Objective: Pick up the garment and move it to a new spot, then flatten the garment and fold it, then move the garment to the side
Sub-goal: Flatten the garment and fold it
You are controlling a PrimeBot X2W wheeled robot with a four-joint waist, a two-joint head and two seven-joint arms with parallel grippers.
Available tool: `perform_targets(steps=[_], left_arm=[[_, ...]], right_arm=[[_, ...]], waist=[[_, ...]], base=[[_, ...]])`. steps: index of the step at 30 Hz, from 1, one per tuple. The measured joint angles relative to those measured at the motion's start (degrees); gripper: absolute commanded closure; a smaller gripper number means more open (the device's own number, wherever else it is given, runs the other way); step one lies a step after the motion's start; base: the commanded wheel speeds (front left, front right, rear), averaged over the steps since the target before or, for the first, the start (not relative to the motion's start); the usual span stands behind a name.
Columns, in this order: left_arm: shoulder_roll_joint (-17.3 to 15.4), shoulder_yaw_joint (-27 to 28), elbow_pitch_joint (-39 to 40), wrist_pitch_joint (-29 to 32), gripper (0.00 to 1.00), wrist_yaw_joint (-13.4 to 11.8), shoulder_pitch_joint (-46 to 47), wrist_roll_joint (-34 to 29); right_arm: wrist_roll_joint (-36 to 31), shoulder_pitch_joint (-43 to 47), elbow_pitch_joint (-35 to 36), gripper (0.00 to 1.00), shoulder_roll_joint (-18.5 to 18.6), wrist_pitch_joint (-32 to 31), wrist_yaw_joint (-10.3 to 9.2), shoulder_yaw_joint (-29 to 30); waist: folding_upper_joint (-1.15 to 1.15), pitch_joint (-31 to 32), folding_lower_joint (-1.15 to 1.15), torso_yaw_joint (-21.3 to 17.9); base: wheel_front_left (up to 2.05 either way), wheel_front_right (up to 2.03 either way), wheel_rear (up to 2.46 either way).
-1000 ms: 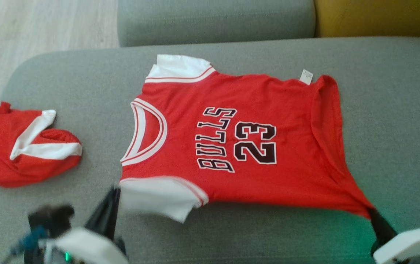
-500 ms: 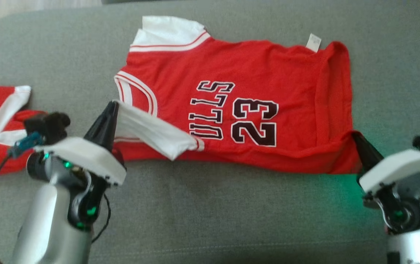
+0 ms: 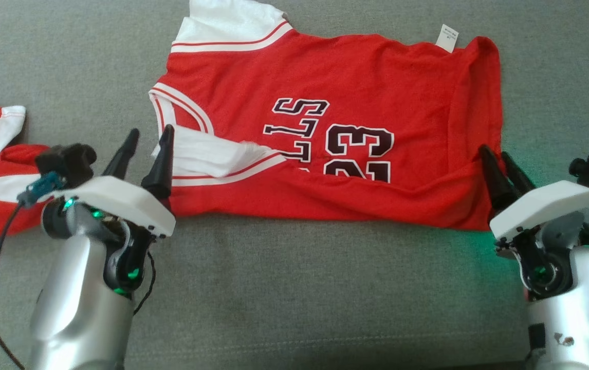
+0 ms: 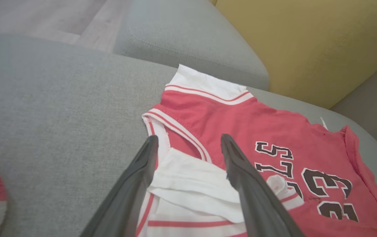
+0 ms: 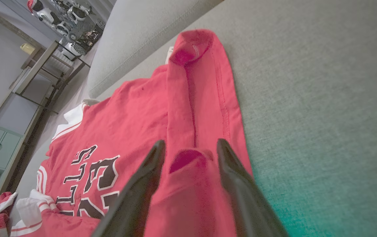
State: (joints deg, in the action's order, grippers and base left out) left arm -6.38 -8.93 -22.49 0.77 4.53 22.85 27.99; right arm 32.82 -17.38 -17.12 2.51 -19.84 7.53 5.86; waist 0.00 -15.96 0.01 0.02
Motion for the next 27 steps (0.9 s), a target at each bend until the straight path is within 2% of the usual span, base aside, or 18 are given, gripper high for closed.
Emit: perform_targets(steps=[1,6,9,10,19,27], left_arm=[[0.0,0.0,0.0,0.0,0.0,0.0,0.0,0.0],[-0.16,-0.25,1.79,-9.61,0.0,-3.05,-3.06,-4.89],[-0.4,-0.74,4.17,-12.9,0.0,-5.15,-7.19,-7.44],[-0.55,-1.16,6.08,-14.1,0.0,-6.15,-9.8,-8.98],[-0.67,-1.15,13.02,-15.06,0.0,-8.64,-18.25,-12.61],[-0.63,-1.33,13.16,-15.06,0.0,-9.38,-24.14,-13.88]], right_arm=[[0.0,0.0,0.0,0.0,0.0,0.0,0.0,0.0],[-3.37,3.0,4.31,0.0,0.04,7.2,0.0,-2.1],[-7.58,5.89,7.43,0.0,0.49,12.18,0.0,-3.32],[-10.82,7.39,9.29,0.0,1.21,15.71,0.0,-3.79],[-19.48,12.17,12.71,0.0,1.99,23.1,0.0,-5.82],[-21.83,17.31,12.37,0.0,1.89,24.91,0.0,-6.65]], waist=[[0.0,0.0,0.0,0.0],[0.0,0.75,0.0,-0.17],[0.0,1.52,-0.01,-0.35],[0.0,2.14,-0.01,-0.48],[0.0,5.16,-0.01,-1.21],[0.0,8.16,-0.01,-1.68]], base=[[0.0,0.0,0.0],[0.0,0.0,0.0],[0.0,0.0,0.0],[0.0,0.0,0.0],[0.0,0.0,0.0],[0.0,0.0,0.0]])
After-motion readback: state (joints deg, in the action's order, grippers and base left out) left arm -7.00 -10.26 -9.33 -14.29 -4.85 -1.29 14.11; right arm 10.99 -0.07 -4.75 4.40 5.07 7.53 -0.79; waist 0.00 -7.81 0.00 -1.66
